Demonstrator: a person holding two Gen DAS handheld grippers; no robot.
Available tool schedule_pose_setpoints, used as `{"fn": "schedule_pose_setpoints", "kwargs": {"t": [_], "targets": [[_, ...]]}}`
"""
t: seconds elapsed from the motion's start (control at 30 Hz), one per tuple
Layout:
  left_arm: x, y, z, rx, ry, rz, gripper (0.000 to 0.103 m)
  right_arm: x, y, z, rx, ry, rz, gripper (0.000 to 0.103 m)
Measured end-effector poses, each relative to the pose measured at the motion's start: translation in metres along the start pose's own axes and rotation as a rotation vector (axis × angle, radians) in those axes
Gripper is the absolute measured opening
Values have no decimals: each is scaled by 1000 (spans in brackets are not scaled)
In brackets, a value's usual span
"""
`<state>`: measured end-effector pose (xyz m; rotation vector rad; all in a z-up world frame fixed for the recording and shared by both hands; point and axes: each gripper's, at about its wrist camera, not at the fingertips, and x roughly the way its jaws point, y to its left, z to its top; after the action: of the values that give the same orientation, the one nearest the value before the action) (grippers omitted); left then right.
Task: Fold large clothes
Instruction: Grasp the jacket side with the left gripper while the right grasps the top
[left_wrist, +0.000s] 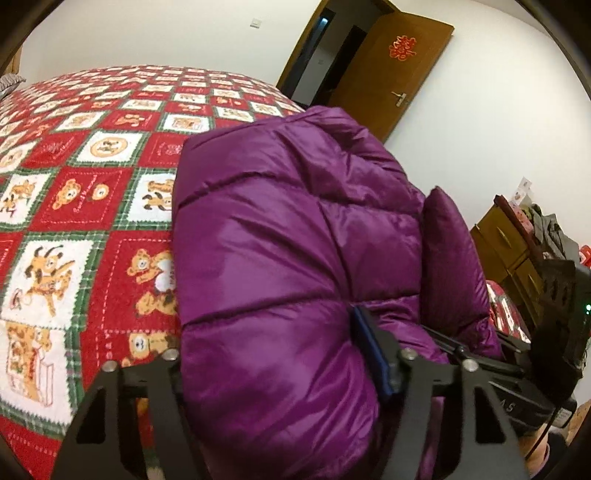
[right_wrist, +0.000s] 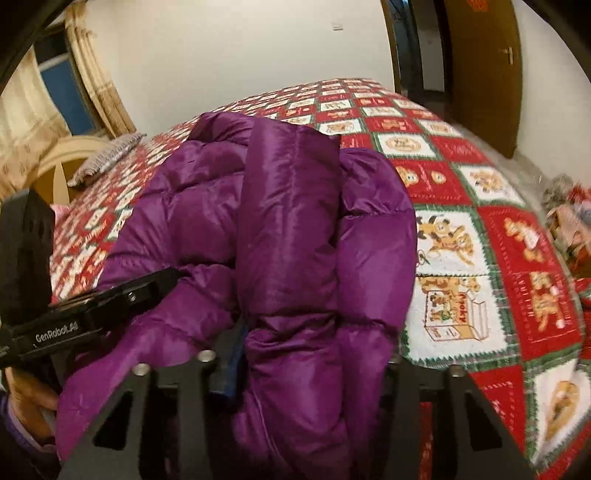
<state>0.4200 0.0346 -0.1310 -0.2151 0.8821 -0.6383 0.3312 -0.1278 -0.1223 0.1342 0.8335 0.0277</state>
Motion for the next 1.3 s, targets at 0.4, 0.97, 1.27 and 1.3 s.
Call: {"fn": "schedule_pose_setpoints", "kwargs": {"t": [0.4, 0.97, 1.27, 1.3], "targets": [[-47, -38, -30, 57, -1, -4, 59, -84, 39, -35, -40, -74, -76, 26], [-90, -112, -39, 144, -56, -133, 56, -202, 36, -61, -15, -221, -145, 26], [-64, -148, -47, 176, -25, -167, 56, -222, 8, -70, 20, -205, -214, 26], [-60, -149, -47, 177, -21, -163, 56, -219, 4, -70, 28, -198, -213, 26]]}}
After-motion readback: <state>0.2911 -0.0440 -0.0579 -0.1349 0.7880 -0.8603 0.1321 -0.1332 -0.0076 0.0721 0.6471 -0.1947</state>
